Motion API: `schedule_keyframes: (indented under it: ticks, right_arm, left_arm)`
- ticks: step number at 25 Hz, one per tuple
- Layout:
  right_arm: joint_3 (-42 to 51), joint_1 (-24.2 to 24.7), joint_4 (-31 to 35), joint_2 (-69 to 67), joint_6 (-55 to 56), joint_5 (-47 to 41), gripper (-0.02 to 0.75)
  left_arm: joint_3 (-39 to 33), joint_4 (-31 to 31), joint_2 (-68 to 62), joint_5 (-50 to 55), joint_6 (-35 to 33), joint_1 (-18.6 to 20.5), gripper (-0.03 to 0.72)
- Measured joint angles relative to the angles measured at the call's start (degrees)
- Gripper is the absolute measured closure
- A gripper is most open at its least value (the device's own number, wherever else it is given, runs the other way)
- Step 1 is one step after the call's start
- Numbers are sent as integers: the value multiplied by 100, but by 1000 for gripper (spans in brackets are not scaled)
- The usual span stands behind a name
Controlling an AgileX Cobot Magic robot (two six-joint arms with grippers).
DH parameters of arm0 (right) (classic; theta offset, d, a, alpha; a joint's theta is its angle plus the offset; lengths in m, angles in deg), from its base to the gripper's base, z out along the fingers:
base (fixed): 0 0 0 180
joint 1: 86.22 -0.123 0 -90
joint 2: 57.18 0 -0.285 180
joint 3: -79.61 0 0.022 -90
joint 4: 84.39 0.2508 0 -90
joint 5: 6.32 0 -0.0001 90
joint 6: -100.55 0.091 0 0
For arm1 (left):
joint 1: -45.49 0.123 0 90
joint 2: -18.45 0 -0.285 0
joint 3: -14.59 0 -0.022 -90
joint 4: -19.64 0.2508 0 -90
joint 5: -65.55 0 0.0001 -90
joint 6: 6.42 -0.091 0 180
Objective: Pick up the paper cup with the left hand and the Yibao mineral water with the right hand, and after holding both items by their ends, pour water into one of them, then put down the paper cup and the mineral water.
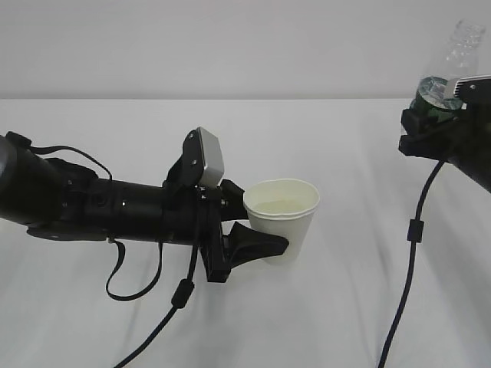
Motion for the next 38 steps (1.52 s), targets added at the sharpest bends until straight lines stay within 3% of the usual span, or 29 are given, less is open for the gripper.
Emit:
schedule_keyframes:
  ticks: [9, 38]
  right_arm:
    - [312, 0, 341, 0, -128, 250, 294]
    - [325, 0, -46, -572, -152, -32, 294]
  left_arm:
    - [0, 11, 0, 0, 0, 0, 258]
    - [0, 11, 0, 0, 0, 0, 258]
